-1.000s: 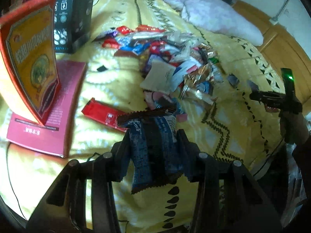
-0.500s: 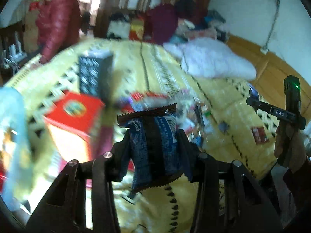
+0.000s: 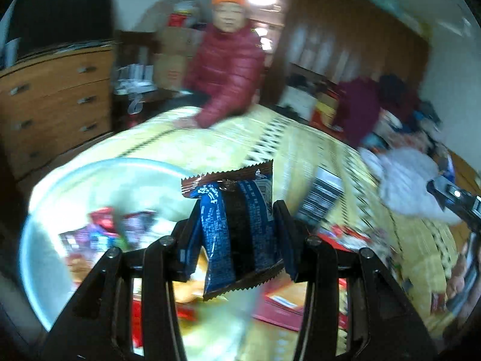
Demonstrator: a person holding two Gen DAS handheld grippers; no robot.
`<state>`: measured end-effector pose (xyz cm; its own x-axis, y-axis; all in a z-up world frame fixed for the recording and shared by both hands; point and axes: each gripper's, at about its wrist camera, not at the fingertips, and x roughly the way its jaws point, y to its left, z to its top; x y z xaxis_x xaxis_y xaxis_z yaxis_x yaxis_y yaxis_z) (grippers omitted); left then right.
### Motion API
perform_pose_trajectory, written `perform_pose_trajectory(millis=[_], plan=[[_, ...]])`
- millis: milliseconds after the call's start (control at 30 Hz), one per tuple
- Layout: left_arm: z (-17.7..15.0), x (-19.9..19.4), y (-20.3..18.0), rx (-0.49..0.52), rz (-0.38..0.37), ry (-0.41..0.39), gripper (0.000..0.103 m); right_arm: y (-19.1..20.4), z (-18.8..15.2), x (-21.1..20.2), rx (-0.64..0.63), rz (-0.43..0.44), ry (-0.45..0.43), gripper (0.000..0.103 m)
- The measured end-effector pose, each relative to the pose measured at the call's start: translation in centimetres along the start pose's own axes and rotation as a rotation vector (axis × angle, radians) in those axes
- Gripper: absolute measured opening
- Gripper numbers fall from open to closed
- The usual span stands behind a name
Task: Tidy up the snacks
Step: 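Carry the blue striped pack and navy chocolate pack over the glass bowl with both tools, then hold the blue striped pack and navy chocolate pack above the glass bowl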
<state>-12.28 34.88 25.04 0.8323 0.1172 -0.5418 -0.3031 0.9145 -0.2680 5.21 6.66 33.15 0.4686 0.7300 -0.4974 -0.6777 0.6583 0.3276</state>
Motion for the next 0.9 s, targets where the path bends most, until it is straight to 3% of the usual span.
perform_pose_trajectory(millis=[167, 367, 533, 900], plan=[[0.4, 1.2, 5.6, -0.099, 0.091, 0.011, 0.045, 6.6, 1.6, 6.9, -0.015, 0.125, 0.061, 0.049], [-0.2, 1.7, 7.6, -0.141, 0.121, 0.029, 0.045, 12.5, 0.8, 14.3, -0.034, 0.215, 0.169, 0.049], [-0.5, 2.6, 8.8, -0.153, 0.136, 0.063, 0.045, 15.1, -0.5, 18.3, -0.063, 0.24, 0.233, 0.049], [-0.7, 3.1, 10.2, -0.158, 0.138, 0.096, 0.045, 16.5, -1.9, 20.5, -0.092, 0.243, 0.29, 0.049]])
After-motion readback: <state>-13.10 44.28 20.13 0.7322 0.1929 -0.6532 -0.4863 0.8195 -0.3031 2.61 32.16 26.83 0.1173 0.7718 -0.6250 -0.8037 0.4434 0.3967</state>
